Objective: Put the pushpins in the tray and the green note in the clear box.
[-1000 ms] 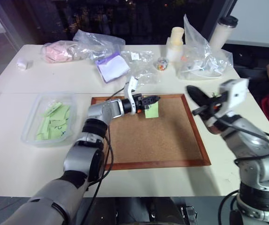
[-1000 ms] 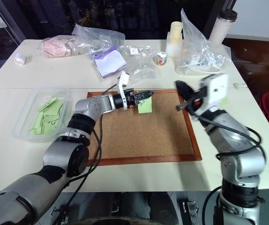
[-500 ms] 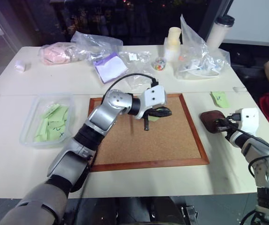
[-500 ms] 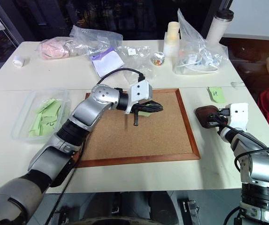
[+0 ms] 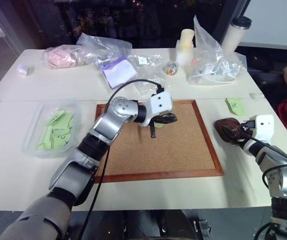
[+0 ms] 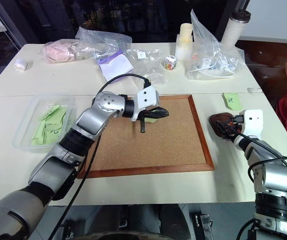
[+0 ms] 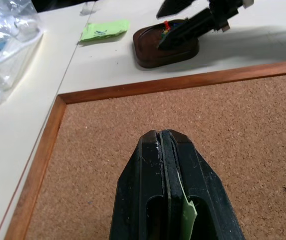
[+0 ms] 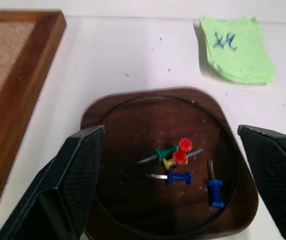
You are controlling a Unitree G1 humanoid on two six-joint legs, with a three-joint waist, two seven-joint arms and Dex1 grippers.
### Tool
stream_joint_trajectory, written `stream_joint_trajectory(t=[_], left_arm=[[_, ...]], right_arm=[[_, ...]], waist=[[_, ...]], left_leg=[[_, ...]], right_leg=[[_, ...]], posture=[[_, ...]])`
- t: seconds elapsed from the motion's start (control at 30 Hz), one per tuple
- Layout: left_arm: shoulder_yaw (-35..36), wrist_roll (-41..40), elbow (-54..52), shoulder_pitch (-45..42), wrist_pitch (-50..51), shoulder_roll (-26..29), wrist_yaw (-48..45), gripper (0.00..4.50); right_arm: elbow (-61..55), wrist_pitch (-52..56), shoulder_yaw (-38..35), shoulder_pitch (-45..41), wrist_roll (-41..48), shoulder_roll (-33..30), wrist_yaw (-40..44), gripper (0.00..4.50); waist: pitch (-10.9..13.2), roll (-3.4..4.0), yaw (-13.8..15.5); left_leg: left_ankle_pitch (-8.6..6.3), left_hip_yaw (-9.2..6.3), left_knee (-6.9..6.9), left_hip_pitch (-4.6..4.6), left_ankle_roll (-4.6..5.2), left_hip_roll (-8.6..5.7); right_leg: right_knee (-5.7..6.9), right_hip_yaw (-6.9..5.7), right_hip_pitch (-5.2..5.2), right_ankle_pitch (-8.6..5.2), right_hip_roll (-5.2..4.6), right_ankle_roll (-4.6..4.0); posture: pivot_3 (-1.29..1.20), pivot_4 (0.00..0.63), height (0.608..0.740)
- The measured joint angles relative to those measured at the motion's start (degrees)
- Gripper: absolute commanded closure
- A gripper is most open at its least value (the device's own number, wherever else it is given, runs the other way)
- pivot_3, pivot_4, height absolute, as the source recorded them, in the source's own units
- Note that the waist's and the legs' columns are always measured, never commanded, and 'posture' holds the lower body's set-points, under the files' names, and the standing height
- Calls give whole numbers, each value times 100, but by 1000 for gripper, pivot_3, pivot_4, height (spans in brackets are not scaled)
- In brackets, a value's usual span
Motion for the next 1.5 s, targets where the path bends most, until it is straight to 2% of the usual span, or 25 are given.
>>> stream_joint_trajectory(t=[0.2, 0.33, 0.43, 0.6, 0.7, 0.83, 0.97, 1.03, 1.07, 1.17, 1.2, 1.37, 1.5], left_arm=[[890, -355, -303, 0, 665, -46, 647, 4500], [1738, -414, -796, -73, 1615, 112, 1715, 4500], [2097, -14, -1273, -94, 2609, 431, 2753, 4500], [3079, 663, -2034, 135, 4596, 570, 4450, 4500], [3528, 965, -2992, 613, 5796, 859, 4844, 4500], [3804, 1015, -3825, 946, 6905, 951, 4915, 4500], [4237, 1007, -4023, 1059, 7315, 731, 4967, 3171], [4315, 996, -4032, 1059, 7315, 723, 4970, 2089], [4331, 995, -4033, 1059, 7315, 723, 4974, 1714], [4358, 995, -4059, 1112, 7315, 733, 4990, 222], [4350, 995, -4063, 1161, 7315, 755, 4996, 81], [4294, 904, -4082, 1340, 7196, 1043, 4926, 81], [4428, 358, -4017, 1194, 6308, 1339, 4293, 81]], right_arm=[[-751, 152, -334, -95, 263, -85, -69, 63], [-1550, 459, -314, -651, 683, -345, 152, 63], [-2125, 775, 267, -978, 1276, -331, 675, 63], [-2369, 1081, 1540, -1112, 1715, -235, 1523, 63], [-2299, 1100, 2016, -1137, 1735, -254, 1988, 63], [-2052, 1015, 2319, -1160, 1643, -255, 2333, 63], [-1679, 848, 2422, -1332, 1487, -247, 2539, 0], [-1587, 780, 2437, -1405, 1444, -237, 2597, 0], [-1567, 753, 2437, -1407, 1432, -237, 2609, 0], [-1540, 748, 2438, -1404, 1428, -237, 2638, 0], [-1540, 749, 2438, -1400, 1428, -237, 2641, 0], [-1569, 791, 2315, -1271, 1459, -243, 2554, 0], [-1806, 1205, 1379, -955, 2025, -255, 2180, 0]], waist=[[1, 1, -14], [4, 5, -46], [3, 5, -51], [8, -4, -3], [14, -13, 6], [17, -21, 51], [22, -29, 17], [23, -30, 1], [23, -30, -1], [23, -30, -11], [23, -30, -12], [23, -30, 3], [27, -38, 54]], left_leg=[[0, -6, 1, 0, 0, 2], [0, -19, 2, 3, 0, 7], [0, -24, 1, 4, 0, 10], [0, -23, 5, -7, -1, 6], [2, -25, 5, -9, -4, 6], [4, -27, 12, -7, -9, 3], [7, -29, 14, -1, -14, 1], [7, -30, 10, 0, -14, 3], [8, -30, 9, 0, -15, 4], [12, -28, 6, 0, -24, 6], [15, -28, 6, 0, -27, 7], [11, -28, 6, -1, -21, 10], [14, -29, 7, -6, -28, 10]], right_leg=[[5, 2, -3, 0, -1, 0], [14, 3, -5, 0, 6, 1], [15, 2, -5, 0, 10, 0], [12, -6, -7, 0, -7, 1], [13, -7, -6, 0, -11, 1], [15, -12, 0, 1, -20, 1], [21, -13, 3, 4, -14, 5], [20, -12, 1, 4, -12, 4], [20, -12, 0, 4, -12, 4], [20, -10, -3, 4, -13, 4], [20, -10, -3, 4, -13, 4], [21, -10, -3, 4, -20, 4], [20, -15, -2, 4, -32, 3]], posture=[[0, 150, 734], [0, 150, 734], [0, 150, 734], [0, 150, 734], [0, 150, 734], [0, 150, 734], [0, 150, 734], [0, 150, 734], [0, 150, 734], [0, 150, 734], [0, 150, 734], [0, 150, 734], [0, 150, 734]])
